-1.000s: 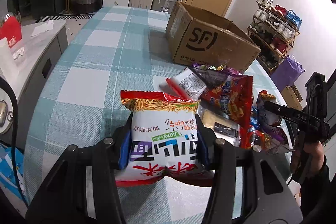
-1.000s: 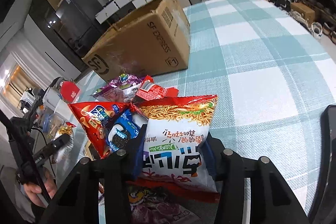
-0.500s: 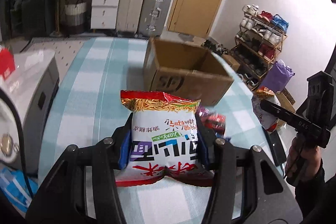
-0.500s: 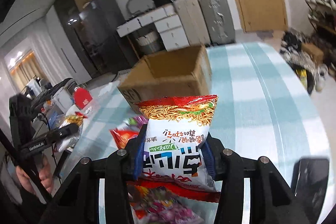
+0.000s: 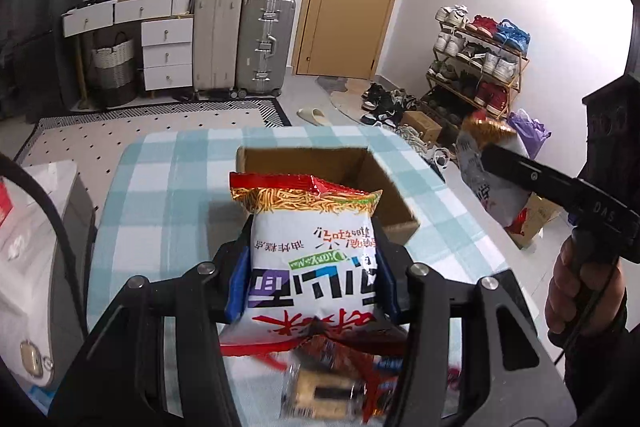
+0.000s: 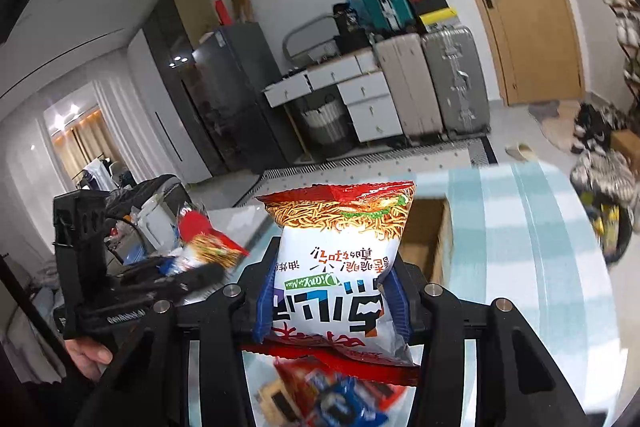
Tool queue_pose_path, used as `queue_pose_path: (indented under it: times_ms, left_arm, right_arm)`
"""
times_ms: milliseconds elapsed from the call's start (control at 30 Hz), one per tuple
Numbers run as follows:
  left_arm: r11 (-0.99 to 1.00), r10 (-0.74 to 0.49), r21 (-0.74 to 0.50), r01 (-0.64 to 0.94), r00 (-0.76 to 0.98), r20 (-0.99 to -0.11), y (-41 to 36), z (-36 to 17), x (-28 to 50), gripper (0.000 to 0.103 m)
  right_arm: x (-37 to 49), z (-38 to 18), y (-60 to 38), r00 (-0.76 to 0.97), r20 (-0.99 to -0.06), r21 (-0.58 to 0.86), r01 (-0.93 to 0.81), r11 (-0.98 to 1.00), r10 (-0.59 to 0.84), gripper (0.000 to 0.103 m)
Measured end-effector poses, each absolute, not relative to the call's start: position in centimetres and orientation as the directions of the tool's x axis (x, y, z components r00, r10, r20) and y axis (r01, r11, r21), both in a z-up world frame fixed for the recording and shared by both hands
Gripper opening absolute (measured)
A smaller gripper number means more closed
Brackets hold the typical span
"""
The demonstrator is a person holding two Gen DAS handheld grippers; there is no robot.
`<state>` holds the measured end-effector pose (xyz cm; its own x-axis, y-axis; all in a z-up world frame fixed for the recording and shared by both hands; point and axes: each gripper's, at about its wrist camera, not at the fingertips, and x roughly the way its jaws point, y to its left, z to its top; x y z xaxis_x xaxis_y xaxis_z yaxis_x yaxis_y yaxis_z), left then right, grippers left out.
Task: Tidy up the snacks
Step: 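Lift the noodle-snack bag with the left gripper while the right gripper grasps another noodle bag, then lower both noodle bags into the cardboard box and open both grippers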
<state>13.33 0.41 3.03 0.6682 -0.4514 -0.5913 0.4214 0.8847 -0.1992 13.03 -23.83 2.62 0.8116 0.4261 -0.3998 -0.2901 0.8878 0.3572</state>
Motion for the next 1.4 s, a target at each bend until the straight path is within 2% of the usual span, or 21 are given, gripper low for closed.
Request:
queue_pose_path:
  times_ms: [167,433,767,1000,1400]
  left_arm:
    - [0.870,-0.483,-0.251,0.425,0.632,-0.606,-1.3,4.3,17.5,0.048]
    - [0.883,-0.452,-0.228,0.411,0.611,-0.650,-3.8,3.9,24.8,0.048]
    - [0.889,-0.424,-0.223,0.399,0.538,-0.728,-6.3,-1.4,31.8,0.048]
    - [0.890,-0.411,-0.222,0.399,0.488,-0.770,-7.5,-6.0,33.7,0.048]
    - [0.898,-0.387,-0.213,0.384,0.461,-0.799,-8.0,-8.9,35.2,0.048]
  right_arm:
    - [16.2,5.3,-23.6,0.802,-0.387,0.378,-0.311,0.872,0.454,0.047]
    - [22.2,5.1,-22.2,0.773,-0.438,0.382,-0.302,0.874,0.459,0.047]
    - [28.5,-0.1,-21.8,0.730,-0.538,0.363,-0.250,0.898,0.421,0.047]
    - [31.1,-4.4,-22.5,0.692,-0.607,0.351,-0.209,0.913,0.391,0.047]
    - [32.6,-8.2,-23.2,0.653,-0.649,0.364,-0.184,0.913,0.391,0.048]
